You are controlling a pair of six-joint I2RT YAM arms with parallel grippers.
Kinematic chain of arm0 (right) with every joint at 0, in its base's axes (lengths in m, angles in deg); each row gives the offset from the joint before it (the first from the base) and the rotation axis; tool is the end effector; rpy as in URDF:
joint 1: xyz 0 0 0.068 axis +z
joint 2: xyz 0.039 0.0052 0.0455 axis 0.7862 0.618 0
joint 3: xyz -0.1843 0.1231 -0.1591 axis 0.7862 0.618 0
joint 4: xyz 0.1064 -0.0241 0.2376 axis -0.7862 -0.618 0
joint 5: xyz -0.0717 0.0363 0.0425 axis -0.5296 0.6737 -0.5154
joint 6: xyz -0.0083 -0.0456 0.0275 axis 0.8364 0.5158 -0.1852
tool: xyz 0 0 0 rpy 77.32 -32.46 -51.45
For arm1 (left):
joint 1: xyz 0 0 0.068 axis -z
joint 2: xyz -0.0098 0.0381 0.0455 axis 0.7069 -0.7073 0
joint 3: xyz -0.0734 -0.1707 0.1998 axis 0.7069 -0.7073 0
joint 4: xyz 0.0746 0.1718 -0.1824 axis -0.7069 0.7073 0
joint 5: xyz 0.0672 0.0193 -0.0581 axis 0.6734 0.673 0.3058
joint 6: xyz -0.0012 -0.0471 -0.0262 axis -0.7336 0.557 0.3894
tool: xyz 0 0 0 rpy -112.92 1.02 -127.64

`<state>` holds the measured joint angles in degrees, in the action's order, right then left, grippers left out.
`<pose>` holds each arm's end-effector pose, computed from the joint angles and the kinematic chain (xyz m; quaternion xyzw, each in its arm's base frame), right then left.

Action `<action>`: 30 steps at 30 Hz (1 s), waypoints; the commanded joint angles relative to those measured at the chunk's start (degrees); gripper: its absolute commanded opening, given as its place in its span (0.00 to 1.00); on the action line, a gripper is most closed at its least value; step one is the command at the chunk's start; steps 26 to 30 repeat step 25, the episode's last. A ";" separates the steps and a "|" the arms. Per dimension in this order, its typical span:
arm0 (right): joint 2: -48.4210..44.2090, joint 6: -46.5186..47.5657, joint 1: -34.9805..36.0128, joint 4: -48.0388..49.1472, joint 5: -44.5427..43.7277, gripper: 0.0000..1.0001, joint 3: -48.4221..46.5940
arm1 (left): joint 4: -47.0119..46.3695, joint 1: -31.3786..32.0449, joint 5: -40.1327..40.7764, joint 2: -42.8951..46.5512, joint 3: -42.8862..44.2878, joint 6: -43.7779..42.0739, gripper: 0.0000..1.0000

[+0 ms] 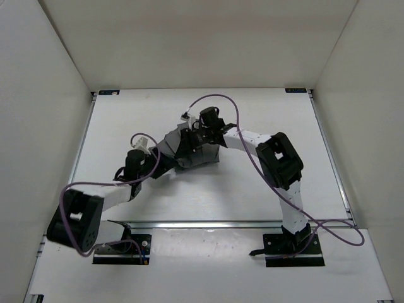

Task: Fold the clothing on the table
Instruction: Fold the skirt

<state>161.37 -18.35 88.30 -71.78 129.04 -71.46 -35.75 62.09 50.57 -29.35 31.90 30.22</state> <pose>0.3691 0.3073 0.1847 -0.2980 0.7836 0.5255 0.1451 0.2262 -0.0795 0.1373 -0.1764 0.8589 -0.3512 0.3282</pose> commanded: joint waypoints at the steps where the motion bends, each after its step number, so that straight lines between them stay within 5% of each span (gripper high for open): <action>1: -11.26 -3.20 -0.87 18.50 5.67 0.55 6.54 | 0.61 -2.33 -0.62 8.81 -1.65 1.58 0.67; 5: -25.39 -11.12 -3.41 39.71 0.97 0.60 22.51 | 6.48 -5.06 -0.53 19.88 -1.22 1.15 0.79; 6: -27.09 -11.30 -3.77 40.50 -1.06 0.62 26.65 | 8.59 -5.85 -0.44 22.60 -0.61 -0.59 0.99; 10: -39.65 -5.25 -6.13 33.59 -11.08 0.69 34.23 | 23.61 -7.08 1.32 28.06 8.08 -11.31 0.99; 16: -47.93 -6.21 -16.24 32.17 -10.31 0.69 42.67 | 33.83 -5.43 -2.12 28.34 14.07 -17.65 0.99; 30: -44.88 -0.24 -15.82 24.09 -14.33 0.72 39.81 | 41.47 -5.23 -0.35 27.98 16.53 -22.67 0.98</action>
